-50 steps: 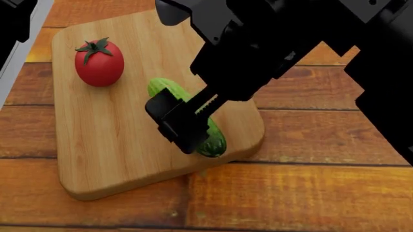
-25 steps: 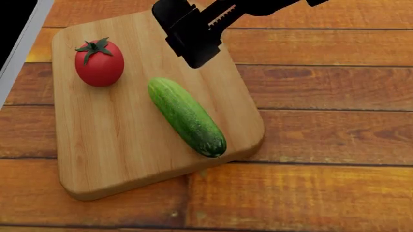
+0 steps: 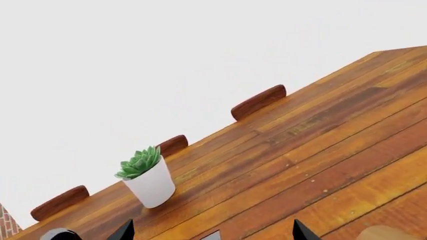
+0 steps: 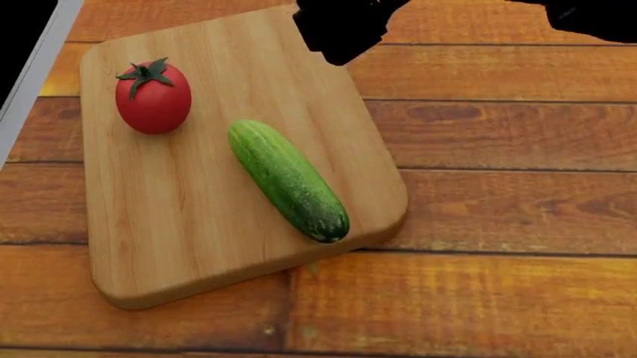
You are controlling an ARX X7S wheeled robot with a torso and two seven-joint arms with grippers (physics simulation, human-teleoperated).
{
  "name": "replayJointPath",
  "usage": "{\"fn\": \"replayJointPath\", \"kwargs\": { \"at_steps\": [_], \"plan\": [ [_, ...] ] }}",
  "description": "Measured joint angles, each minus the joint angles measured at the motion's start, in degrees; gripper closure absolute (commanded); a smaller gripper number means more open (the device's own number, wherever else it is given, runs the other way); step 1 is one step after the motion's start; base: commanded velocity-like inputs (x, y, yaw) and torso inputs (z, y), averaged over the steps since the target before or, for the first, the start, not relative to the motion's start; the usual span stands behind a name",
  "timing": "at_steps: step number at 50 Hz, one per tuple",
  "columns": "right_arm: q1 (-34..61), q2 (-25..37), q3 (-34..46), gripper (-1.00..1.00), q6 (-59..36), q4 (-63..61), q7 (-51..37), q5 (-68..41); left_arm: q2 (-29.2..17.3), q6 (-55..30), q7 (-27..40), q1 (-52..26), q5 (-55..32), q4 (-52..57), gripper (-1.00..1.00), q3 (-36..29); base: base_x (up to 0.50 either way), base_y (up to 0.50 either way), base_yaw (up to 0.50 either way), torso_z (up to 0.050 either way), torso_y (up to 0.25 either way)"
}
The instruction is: Pick the vegetables from the sink and place them on the cutting board.
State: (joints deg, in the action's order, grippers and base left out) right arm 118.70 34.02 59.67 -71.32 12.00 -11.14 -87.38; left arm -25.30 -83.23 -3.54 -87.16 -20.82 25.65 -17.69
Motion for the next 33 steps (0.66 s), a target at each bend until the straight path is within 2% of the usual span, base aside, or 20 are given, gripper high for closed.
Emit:
{"fn": "replayJointPath", "kwargs": {
  "at_steps": [14,19,33],
  "plan": [
    [-1.4,6.6,-4.8,-1.0,-0.3,-8.4,-13.5,-9.3,0.1,-4.7,4.8,-0.9,-2.1,5.2,-1.0,1.7,0.0,0.0,0.0,0.0,0.0],
    [-1.3,8.3,-5.8,-1.0,-0.5,-10.2,-16.8,-11.9,-1.6,-5.7,11.4,-1.8,-10.3,6.1,-1.0,2.8,0.0,0.0,0.0,0.0,0.0],
    [-2.2,13.2,-8.1,-1.0,1.5,-15.9,-27.4,-21.7,-6.7,-6.5,35.3,-5.4,-38.8,6.0,-1.0,5.0,0.0,0.0,0.0,0.0,0.0]
  ]
}}
